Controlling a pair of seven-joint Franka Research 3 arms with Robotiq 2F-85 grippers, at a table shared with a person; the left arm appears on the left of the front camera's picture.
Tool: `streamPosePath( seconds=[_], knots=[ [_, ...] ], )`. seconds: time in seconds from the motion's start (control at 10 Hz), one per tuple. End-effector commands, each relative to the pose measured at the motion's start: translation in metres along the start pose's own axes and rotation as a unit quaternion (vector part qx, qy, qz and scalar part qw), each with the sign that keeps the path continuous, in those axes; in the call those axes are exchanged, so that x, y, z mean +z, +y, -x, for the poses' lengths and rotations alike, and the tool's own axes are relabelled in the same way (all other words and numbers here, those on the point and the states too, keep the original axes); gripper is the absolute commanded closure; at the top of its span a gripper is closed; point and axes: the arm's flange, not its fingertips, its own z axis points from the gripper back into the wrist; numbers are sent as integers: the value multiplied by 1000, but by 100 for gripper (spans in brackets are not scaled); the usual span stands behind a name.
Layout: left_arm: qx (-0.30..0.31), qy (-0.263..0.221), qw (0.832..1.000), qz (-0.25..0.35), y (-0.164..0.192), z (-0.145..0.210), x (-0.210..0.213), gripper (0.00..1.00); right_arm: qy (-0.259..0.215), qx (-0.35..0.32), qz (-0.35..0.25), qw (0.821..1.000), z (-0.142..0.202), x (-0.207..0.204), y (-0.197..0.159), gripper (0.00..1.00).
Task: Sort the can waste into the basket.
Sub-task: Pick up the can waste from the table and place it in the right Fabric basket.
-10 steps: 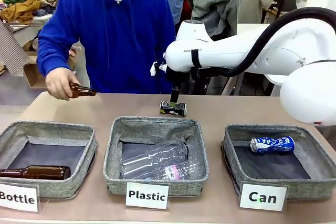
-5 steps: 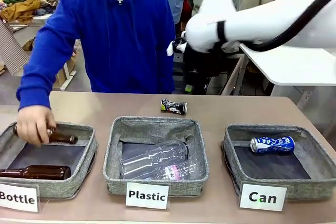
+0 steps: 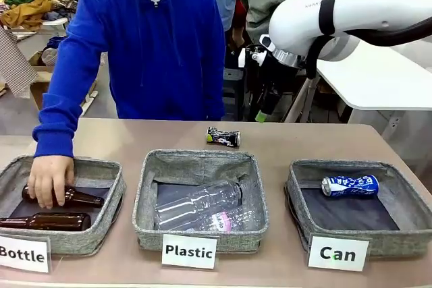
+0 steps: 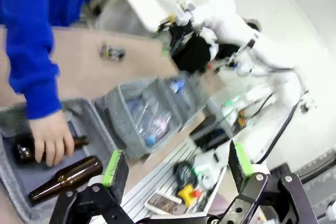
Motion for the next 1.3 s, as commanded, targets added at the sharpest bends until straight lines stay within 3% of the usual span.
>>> streamPosePath(
  seconds=[0.0,0.3,0.7,0.9,1.1,1.2],
  knots=[
    [-13,-101,994,50,-39,-18,81,0,-26,24,-1,999,5,-10,-5,0],
    [-32,-58,997,31,-45,-11,87,0,-13,60,-20,998,-16,-27,-10,0],
    [-15,63,998,13,-27,9,20,0,13,104,-22,994,-57,-61,-8,0],
    [-7,141,990,25,-17,25,-19,0,16,112,-3,994,-67,-69,-14,0],
    [12,191,981,15,-8,45,-59,0,18,129,-1,992,-73,-82,-18,0],
    [-22,228,972,-61,2,53,-73,0,16,128,10,992,-75,-87,-20,0]
  ],
)
